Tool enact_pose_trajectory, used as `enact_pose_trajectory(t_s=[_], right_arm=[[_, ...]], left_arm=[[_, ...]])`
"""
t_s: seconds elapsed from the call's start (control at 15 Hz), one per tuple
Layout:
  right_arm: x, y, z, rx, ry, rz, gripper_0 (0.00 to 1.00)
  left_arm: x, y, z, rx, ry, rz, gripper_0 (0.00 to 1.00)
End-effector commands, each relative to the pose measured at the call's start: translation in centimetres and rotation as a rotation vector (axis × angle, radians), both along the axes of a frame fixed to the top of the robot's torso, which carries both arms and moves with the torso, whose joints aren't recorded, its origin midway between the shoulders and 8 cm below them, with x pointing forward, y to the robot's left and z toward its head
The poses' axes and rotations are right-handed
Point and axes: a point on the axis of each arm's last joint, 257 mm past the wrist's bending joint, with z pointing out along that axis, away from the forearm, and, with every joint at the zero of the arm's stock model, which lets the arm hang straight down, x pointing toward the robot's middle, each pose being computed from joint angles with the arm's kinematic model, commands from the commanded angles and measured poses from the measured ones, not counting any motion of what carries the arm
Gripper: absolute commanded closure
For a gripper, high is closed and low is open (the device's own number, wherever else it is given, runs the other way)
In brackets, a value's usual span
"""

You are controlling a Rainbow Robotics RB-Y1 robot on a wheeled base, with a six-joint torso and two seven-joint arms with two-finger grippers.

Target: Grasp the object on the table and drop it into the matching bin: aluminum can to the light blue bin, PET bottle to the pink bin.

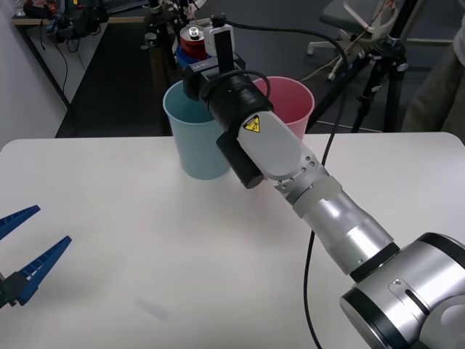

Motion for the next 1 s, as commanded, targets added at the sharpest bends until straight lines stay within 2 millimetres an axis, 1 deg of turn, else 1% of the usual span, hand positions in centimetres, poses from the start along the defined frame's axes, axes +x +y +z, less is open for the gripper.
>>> enact_pose_trajectory(t_s=[0.07,0.13,0.2,1.0], right_arm=[[-0.02,0.02,-0.1,-0.004,-0.001,0.0,0.98],[-0.01,-0.01,-0.08,-0.003,-0.001,-0.001,0.14],[0.02,-0.1,-0.13,-0.002,-0.001,-0.005,0.0],[0.12,-0.35,0.04,-0.004,-0.01,-0.017,0.0]], left_arm=[[0.0,0.0,0.0,0.0,0.0,0.0,0.0],[0.0,0.0,0.0,0.0,0.0,0.0,0.0],[0.0,0.0,0.0,0.0,0.0,0.0,0.0],[0.0,0.0,0.0,0.0,0.0,0.0,0.0]])
